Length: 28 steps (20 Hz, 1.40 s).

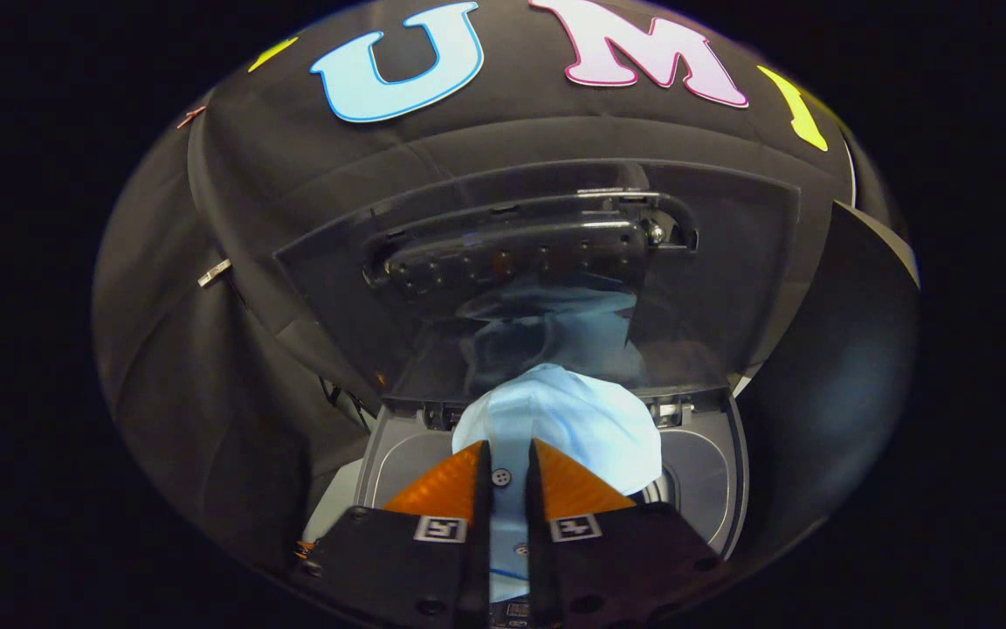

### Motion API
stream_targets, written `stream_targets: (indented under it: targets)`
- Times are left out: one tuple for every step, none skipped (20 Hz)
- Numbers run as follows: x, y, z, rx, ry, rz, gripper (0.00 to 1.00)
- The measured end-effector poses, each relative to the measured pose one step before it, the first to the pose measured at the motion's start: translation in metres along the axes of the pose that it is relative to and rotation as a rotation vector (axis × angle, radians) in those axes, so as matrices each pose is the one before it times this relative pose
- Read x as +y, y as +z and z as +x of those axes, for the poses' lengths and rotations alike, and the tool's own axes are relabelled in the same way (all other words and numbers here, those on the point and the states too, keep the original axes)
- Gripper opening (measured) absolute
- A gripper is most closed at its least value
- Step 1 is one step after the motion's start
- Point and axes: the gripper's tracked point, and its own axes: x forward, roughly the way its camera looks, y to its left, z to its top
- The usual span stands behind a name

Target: Put the clothes into the washing machine and then close the washing machine lid.

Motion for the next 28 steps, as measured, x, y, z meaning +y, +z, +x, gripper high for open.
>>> stream_targets:
  targets:
    - [-0.00349,-0.00085,-0.00078,0.00857,-0.01536,-0.00993,0.34]
    - [0.00128,-0.00476,0.00408,0.01174,0.00075,-0.00461,0.47]
    - [-0.00193,-0.00353,0.00041,0.01375,-0.01485,-0.00409,0.60]
    - [-0.00098,-0.00638,0.00398,0.01661,-0.00387,-0.00332,0.73]
    - [0.00100,-0.00449,0.00106,0.00765,0.00235,0.00191,0.86]
    - [0.00021,-0.00058,-0.00460,0.00392,-0.00396,0.00397,0.99]
    - [-0.00071,-0.00124,-0.00074,0.00033,-0.00537,0.00271,0.99]
    - [-0.00058,0.00059,-0.00198,-0.00368,-0.00448,0.00443,0.99]
    - [-0.00065,0.00090,-0.00137,-0.00510,0.00010,0.00341,0.99]
    - [0.00127,0.00092,-0.00420,-0.00891,0.00267,0.00612,0.99]
    - [0.00000,0.00273,-0.00411,-0.01005,0.00204,0.00423,0.99]
    - [0.00078,0.00566,-0.00635,-0.01961,0.00087,0.00330,0.99]
    - [0.00183,0.01024,-0.00824,-0.03221,0.00430,-0.00093,0.99]
    - [0.00228,0.01183,-0.01092,-0.04734,0.00221,-0.00641,0.99]
    - [0.00230,0.01626,-0.01118,-0.05365,0.00363,-0.01998,0.99]
    - [0.00375,0.01893,-0.01063,-0.06319,0.00426,-0.02889,0.99]
    - [0.00150,0.02326,-0.00995,-0.07463,-0.00015,-0.02784,0.99]
    - [0.00166,0.02246,-0.00823,-0.07742,0.00071,-0.02939,0.99]
    - [0.00045,0.02359,-0.00366,-0.07239,-0.00233,-0.03185,0.99]
    - [-0.00142,0.02094,0.00065,-0.06279,-0.00169,-0.03346,0.99]
    - [-0.00164,0.01265,0.00455,-0.03403,-0.00165,-0.02631,0.99]
    - [-0.00094,0.00213,0.00662,-0.00850,-0.00457,-0.01010,0.98]
    - [-0.00048,0.00088,0.00451,0.00875,0.00086,0.01383,0.98]
    - [-0.00113,0.00496,0.00344,0.00334,-0.00240,0.03347,0.99]
    - [-0.00220,0.00474,0.00687,-0.00363,-0.01083,0.04202,0.99]
    - [-0.00299,0.00566,0.00822,-0.00402,-0.01327,0.03660,0.99]
    - [-0.00249,-0.00065,0.01053,0.00385,-0.01126,0.02340,0.99]
    - [-0.00187,-0.00360,0.00967,0.01015,-0.00640,0.01376,0.98]
